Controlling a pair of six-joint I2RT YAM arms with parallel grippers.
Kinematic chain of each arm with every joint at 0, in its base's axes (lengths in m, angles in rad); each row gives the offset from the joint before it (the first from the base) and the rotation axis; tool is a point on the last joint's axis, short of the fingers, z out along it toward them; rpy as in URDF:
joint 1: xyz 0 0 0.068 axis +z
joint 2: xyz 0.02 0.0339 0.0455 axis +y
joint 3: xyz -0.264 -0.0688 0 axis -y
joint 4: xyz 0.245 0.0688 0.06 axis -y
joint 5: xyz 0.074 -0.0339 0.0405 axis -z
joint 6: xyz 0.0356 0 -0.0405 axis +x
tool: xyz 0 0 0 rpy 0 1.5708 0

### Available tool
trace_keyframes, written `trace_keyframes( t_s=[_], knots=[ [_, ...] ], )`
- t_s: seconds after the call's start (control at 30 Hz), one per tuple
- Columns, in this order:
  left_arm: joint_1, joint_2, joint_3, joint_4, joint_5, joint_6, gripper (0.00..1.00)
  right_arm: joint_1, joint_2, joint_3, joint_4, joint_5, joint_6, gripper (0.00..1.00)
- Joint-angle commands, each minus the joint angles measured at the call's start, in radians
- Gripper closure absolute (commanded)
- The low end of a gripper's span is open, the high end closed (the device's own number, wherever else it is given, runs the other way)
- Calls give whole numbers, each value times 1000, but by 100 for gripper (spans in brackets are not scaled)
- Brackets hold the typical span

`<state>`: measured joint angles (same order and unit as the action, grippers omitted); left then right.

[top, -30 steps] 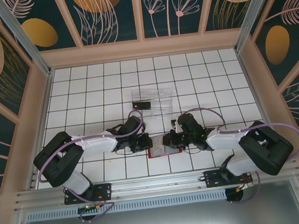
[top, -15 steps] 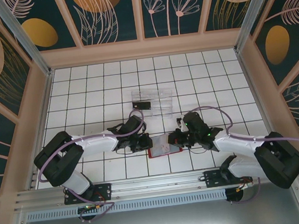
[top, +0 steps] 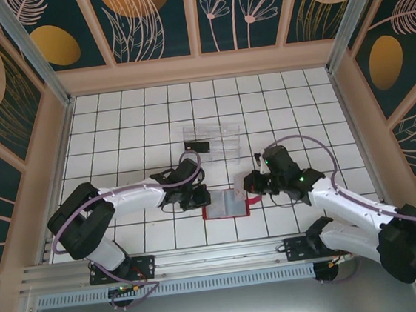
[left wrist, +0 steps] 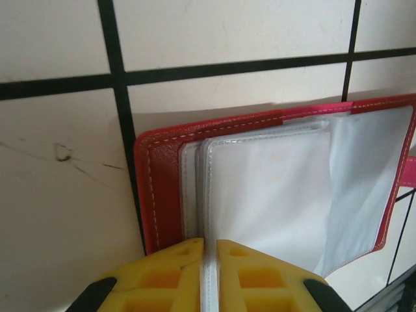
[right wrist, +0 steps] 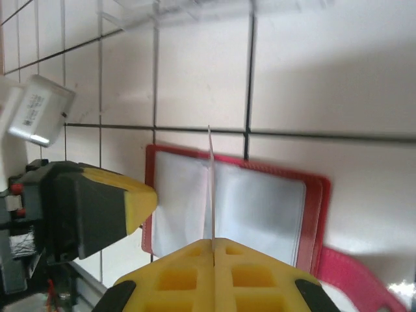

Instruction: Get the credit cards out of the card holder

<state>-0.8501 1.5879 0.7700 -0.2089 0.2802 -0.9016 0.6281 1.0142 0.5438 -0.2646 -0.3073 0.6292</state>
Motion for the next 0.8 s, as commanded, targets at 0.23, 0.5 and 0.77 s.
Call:
trace_keyframes(
  t_s=[0.23, 0.5, 0.77],
  knots=[
    [3, -75, 57, -101, -105, 32, 84, -4, 141, 286, -144, 184, -761, 100],
    [7, -77, 70, -89, -113, 48, 83, 51, 321, 545, -363, 272, -1344, 100],
    [10, -101, 35, -80, -113, 51, 82, 31, 514, 770, -541, 260, -1554, 100]
  ],
)
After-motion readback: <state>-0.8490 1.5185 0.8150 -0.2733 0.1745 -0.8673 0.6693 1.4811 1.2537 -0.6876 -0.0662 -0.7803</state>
